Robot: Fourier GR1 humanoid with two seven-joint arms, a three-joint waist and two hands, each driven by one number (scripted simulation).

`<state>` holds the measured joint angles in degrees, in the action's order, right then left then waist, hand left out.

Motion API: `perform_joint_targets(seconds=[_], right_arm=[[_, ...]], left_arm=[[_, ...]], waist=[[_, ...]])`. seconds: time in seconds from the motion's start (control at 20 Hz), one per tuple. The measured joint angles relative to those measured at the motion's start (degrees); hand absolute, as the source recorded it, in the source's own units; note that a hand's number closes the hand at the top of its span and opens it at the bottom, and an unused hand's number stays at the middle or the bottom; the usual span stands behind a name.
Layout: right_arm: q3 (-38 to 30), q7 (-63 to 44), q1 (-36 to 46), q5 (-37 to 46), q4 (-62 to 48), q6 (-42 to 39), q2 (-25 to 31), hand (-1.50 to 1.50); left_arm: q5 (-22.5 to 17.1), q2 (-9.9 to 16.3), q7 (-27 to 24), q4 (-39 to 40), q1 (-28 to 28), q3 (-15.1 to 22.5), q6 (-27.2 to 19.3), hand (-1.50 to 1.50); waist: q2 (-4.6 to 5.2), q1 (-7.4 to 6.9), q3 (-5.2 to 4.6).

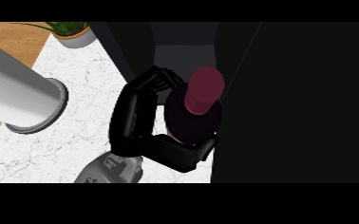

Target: Pick up the wine, place it into the cabinet and close the cabinet

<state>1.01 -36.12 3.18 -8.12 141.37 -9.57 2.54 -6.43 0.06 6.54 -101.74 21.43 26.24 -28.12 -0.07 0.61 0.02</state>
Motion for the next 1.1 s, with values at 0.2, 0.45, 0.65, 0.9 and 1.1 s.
perform_joint_targets(seconds=[0.2,0.45,0.65,0.9,1.1], right_arm=[[-0.3,-0.4,0.3,-0.2,0.2,-0.3,0.5,-1.5],[0.0,-0.4,0.8,-0.3,0.1,-0.4,0.4,-1.5],[0.5,-1.6,1.9,-0.2,0.1,0.5,0.5,-1.5],[-1.9,-1.9,2.5,-0.6,0.2,-0.1,1.7,-1.5],[-2.1,-1.2,2.4,-0.7,-0.2,-0.3,1.3,-1.5]], left_arm=[[-0.3,0.0,0.6,3.7,4.9,-0.1,-3.7,1.5],[-0.2,0.0,-2.2,8.7,7.8,1.3,-7.1,1.5],[-0.3,0.0,-1.9,10.4,10.1,2.3,-10.1,1.5],[-4.8,0.0,-6.9,14.7,10.3,1.9,-10.7,1.5],[-8.2,0.0,-10.9,16.8,9.7,2.0,-11.6,1.5]], waist=[[0.01,0.1,0.0],[0.02,0.11,-0.01],[0.01,0.05,-0.01],[0.07,0.21,-0.02],[0.08,0.18,-0.02]])
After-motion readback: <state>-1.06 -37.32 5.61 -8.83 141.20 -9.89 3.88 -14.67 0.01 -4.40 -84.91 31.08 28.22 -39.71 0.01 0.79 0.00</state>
